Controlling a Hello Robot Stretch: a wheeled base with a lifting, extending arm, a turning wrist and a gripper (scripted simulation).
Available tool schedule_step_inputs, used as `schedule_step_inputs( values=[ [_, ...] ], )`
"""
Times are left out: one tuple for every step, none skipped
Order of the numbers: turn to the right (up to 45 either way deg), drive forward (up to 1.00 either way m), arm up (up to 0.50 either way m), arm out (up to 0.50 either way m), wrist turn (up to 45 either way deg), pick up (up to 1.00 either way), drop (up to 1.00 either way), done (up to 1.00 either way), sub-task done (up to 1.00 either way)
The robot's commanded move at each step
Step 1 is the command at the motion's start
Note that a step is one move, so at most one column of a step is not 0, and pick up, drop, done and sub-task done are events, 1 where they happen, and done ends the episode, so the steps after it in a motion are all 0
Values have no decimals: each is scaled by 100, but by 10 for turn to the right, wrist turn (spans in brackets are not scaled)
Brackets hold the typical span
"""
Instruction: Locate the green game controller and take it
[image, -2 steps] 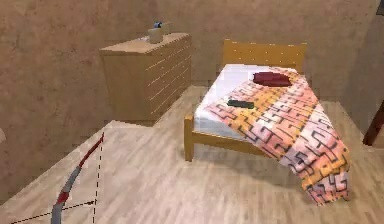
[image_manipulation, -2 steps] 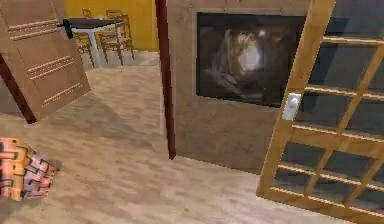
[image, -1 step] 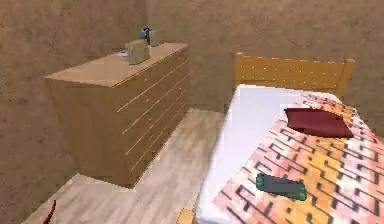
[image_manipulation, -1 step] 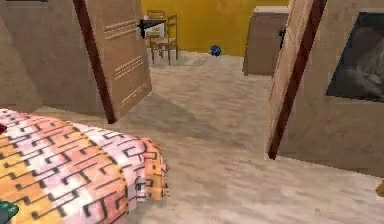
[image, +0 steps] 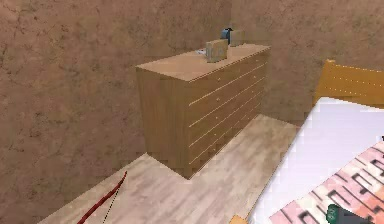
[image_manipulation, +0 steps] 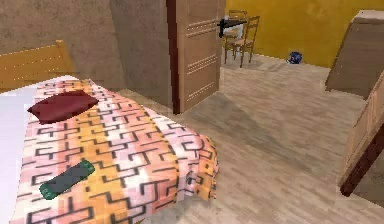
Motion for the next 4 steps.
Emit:
schedule_step_inputs(
  values=[
    [0, 10, 0, 0, 0, 0, 0, 0, 0],
    [-300, 0, 0, 0, 0, 0, 0, 0, 0],
    [0, 0, 50, 0, 0, 0, 0, 0, 0],
    [0, 0, 16, 0, 0, 0, 0, 0, 0]
  ],
)
